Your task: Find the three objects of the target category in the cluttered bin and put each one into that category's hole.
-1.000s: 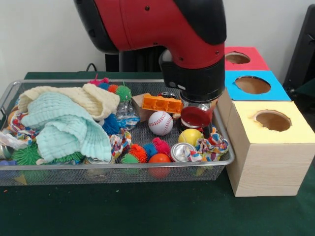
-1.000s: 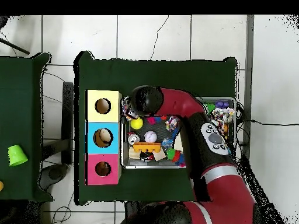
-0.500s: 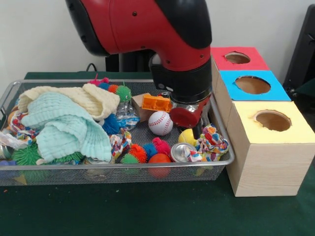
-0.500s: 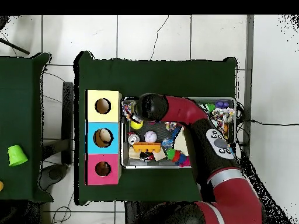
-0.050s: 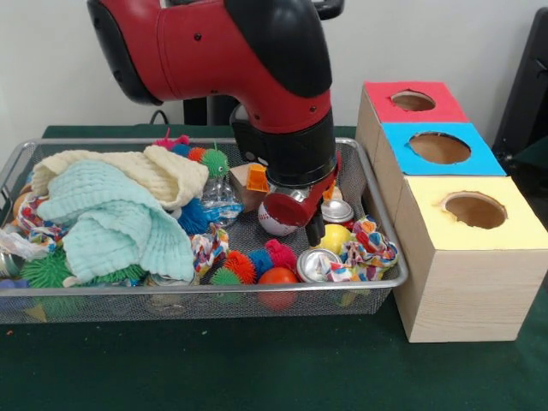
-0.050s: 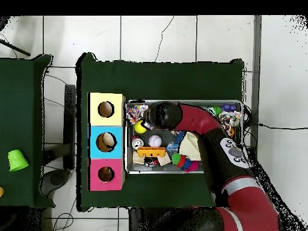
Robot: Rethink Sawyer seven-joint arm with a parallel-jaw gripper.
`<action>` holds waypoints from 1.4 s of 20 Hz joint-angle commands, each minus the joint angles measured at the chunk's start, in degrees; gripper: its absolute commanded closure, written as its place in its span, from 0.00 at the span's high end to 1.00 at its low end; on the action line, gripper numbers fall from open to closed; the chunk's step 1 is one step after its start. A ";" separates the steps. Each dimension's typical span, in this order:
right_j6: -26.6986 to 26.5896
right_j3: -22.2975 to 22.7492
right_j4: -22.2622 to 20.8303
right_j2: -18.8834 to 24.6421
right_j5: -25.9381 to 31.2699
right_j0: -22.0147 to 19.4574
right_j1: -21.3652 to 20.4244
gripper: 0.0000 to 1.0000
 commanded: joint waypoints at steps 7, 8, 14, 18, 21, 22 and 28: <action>13.22 0.16 -1.15 -3.30 -4.07 3.24 4.23 0.00; 13.45 -0.03 -1.11 -3.63 -4.06 3.67 4.28 0.00; 14.76 0.60 -0.06 -4.54 -3.79 5.21 2.64 0.00; 14.95 1.03 0.50 -4.77 -3.81 5.32 2.13 0.00; 14.72 1.14 0.81 -4.69 -3.97 5.22 2.13 0.00; 14.83 1.07 0.91 -4.75 -3.93 5.34 2.18 0.00; 16.16 0.54 1.87 -5.45 -3.73 6.23 2.38 0.00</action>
